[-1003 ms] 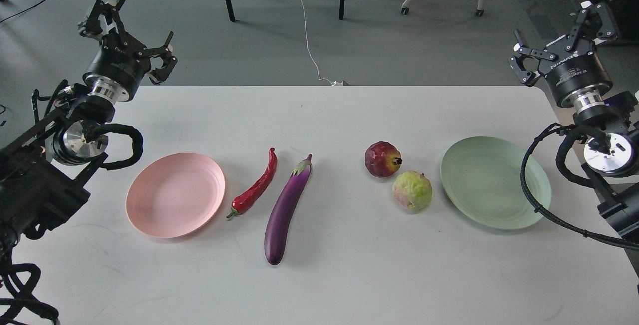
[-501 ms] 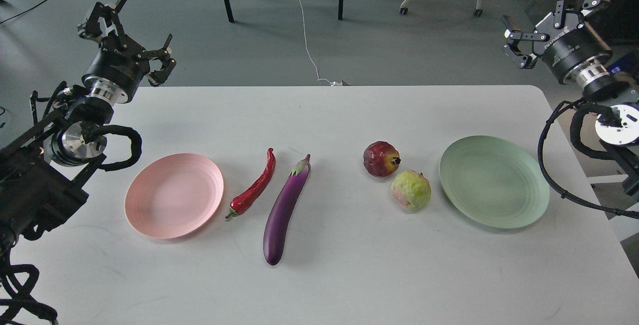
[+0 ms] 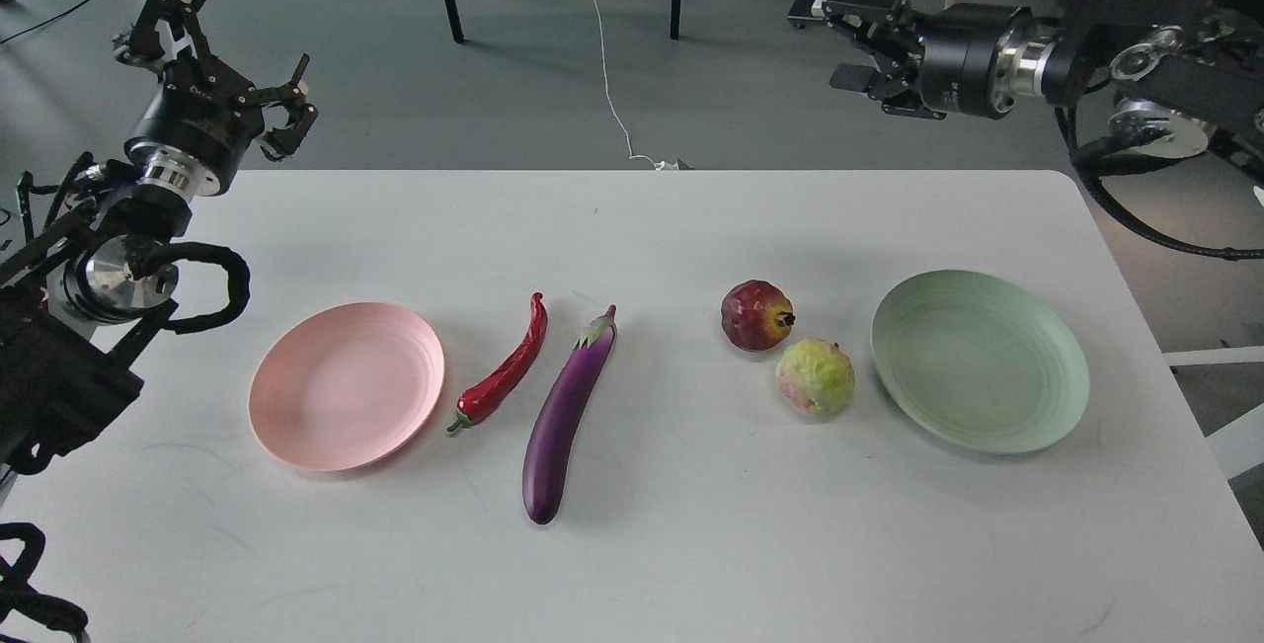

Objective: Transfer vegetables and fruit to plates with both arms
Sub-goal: 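Move the right gripper toward the red pomegranate, then grasp the red pomegranate with the right gripper and lift it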

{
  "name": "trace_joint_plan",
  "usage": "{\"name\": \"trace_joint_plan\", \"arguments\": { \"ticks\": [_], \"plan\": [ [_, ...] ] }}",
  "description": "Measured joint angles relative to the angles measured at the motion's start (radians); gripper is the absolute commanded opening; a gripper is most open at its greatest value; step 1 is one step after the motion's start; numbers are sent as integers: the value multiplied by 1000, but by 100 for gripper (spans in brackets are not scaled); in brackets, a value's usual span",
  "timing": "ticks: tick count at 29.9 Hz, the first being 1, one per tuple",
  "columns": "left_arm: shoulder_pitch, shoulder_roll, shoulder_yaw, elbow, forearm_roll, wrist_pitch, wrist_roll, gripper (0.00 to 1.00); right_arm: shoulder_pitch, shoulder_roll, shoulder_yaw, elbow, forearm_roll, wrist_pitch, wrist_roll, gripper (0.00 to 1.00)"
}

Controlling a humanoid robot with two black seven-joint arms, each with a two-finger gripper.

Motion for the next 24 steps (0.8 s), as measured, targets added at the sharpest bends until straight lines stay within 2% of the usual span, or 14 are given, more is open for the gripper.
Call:
{"name": "trace_joint_plan", "arguments": {
  "ticks": [5,11,17,24],
  "plan": [
    [1,7,1,0,0,-16,1,98,46,166,-182,-12,-138,-8,4,96],
    [1,17,2,0,1,-26,1,98,34,354,-401,-134,-279,-73,11,94],
    [1,17,3,0,1,-28,1,98,-17,436,-488,-174,-295,-120,41,93],
    [4,17,4,0,1,-28,1,98,-76,483,-540,-207,-317,-138,53,91]
  ]
}}
